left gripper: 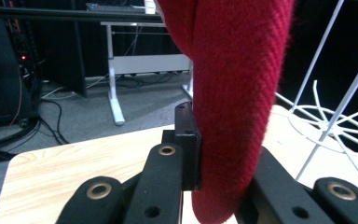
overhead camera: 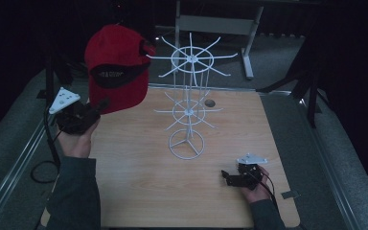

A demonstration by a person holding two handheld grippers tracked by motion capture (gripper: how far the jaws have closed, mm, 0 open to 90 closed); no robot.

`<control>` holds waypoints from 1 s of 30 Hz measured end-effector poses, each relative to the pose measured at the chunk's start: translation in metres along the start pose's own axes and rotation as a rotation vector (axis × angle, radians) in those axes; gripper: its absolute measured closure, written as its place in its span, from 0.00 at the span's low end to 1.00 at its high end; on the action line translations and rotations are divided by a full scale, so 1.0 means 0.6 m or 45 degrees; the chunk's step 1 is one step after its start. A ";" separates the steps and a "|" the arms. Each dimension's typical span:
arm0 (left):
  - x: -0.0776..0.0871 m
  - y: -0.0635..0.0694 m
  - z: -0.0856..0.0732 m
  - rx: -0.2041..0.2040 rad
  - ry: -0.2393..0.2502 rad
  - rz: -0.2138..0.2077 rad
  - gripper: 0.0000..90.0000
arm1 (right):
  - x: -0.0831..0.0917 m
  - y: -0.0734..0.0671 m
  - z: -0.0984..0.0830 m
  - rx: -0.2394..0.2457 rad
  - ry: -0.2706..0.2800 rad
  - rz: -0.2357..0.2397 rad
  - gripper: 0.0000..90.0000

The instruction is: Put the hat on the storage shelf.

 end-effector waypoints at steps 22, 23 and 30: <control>0.008 0.012 0.025 -0.020 0.044 -0.011 0.96 | 0.000 0.000 0.000 0.000 0.000 0.000 0.17; 0.008 0.012 0.026 -0.021 0.046 -0.012 0.96 | 0.000 0.000 0.000 0.000 0.000 0.000 0.17; 0.009 0.018 0.033 -0.033 0.054 -0.019 0.96 | 0.000 0.000 0.000 0.000 0.000 0.000 0.17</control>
Point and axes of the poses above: each handheld gripper's, and its own axes: x roughly backward along the jaws, z roughly out of its top, y roughly to its right, the point moved 2 cm from there along -x, roughly forward along the jaws, and after that the axes turned 15 degrees about -z, right-handed, at the moved point
